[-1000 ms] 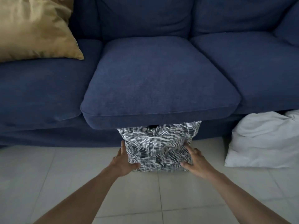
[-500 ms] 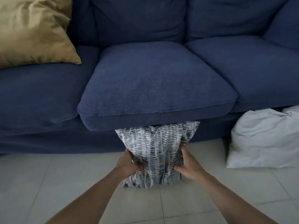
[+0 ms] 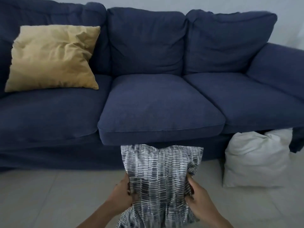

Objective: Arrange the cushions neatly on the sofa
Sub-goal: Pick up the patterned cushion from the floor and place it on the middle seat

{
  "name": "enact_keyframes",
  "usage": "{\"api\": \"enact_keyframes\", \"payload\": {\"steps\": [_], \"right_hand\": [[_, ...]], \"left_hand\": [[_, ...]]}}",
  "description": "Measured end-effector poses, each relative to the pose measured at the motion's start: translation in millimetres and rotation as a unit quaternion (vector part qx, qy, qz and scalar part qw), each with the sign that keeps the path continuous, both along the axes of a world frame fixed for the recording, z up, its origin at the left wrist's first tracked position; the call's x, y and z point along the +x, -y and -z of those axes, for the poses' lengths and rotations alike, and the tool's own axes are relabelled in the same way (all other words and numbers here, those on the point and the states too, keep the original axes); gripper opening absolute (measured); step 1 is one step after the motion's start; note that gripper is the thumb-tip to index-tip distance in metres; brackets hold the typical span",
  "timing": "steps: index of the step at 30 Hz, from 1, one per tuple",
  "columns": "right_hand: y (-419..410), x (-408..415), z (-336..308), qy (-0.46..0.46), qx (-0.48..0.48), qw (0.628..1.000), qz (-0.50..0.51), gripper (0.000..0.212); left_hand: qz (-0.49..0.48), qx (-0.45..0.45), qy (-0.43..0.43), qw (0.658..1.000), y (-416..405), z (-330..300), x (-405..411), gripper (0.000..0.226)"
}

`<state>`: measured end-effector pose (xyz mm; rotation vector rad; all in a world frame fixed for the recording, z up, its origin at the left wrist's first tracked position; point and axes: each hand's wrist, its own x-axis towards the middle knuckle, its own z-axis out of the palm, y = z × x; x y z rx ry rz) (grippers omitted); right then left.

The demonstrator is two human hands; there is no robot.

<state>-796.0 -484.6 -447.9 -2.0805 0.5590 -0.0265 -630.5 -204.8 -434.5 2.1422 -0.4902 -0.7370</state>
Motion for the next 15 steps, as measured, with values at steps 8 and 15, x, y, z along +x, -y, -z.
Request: {"api": "enact_keyframes", "payload": {"steps": [8,15], "right_hand": [[-5.7,-39.4,-62.2,0.001,-0.026,0.999,0.025,0.088],[-0.4,-27.9,-155.9,-0.034,-0.026,0.999,0.024,0.080]], "left_hand": [[0.007,-0.011,-0.003,1.000,-27.6,-84.3,-40.8,0.105],[-0.010,-0.058,-0.005,0.998,-12.2,-155.8,-31.2,0.114]]}}
